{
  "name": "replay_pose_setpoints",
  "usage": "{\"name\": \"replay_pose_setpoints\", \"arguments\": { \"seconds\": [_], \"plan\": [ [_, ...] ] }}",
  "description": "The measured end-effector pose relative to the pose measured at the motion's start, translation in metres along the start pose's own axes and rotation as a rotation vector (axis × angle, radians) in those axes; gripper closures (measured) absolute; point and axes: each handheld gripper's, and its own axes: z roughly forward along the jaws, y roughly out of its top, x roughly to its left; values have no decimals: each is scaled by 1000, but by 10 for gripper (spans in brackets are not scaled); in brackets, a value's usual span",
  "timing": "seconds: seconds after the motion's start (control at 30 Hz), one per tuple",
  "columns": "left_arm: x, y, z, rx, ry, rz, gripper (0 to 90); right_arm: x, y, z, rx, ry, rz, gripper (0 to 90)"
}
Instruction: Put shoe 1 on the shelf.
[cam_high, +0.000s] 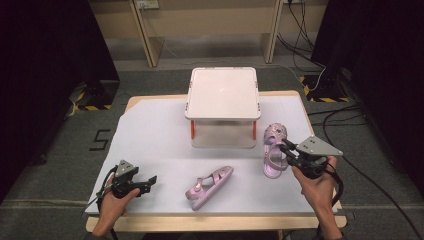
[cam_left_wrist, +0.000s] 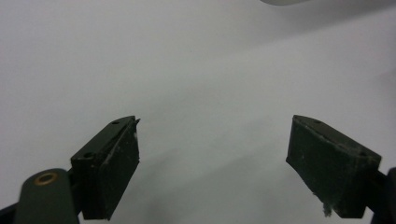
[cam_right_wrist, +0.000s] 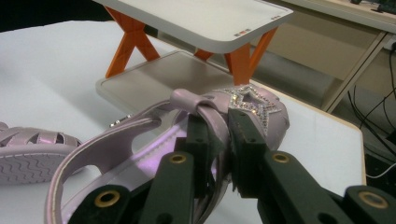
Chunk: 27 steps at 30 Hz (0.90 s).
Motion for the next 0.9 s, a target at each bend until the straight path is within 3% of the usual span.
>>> {"name": "replay_pose_setpoints", "arguments": {
  "seconds": [0.4, 0.7, 0.9],
  "plan": [
    [0, 0, 0, 0, -1, -1, 163, -6, 14, -6, -19, -9, -6, 799],
    [0, 0, 0, -1, -2, -1, 163, -9, 40, -5, -61, -8, -12, 798],
    [0, 0, 1, -1, -3, -2, 162, -12, 59, -2, -83, -6, -44, 798]
  ]
}}
